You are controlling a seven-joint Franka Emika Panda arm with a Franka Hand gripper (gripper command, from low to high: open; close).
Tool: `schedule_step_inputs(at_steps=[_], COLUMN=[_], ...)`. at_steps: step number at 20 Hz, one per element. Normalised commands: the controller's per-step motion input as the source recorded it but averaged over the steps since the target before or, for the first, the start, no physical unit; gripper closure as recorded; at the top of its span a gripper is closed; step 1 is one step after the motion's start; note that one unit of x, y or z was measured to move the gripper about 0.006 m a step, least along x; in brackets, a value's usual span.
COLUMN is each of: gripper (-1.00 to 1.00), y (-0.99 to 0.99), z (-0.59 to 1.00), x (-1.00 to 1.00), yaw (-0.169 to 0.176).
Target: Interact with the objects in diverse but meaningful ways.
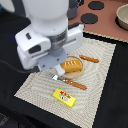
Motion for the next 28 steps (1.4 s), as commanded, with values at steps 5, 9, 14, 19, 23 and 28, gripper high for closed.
schedule_step_inputs(at_steps=[5, 9, 14, 19, 23, 28], gripper=[1.0, 1.0, 1.0, 1.0, 1.0, 1.0], y=[0.95, 0.94, 0.93, 0.88, 0.72, 0.35], z=[0.07, 0.01, 0.0, 0.0, -0.16, -0.48], x=[-0.07, -0.03, -0.03, -0.14, -0.32, -0.36], yaw=[0.024, 0.028, 0.028, 0.039, 0.064, 0.074])
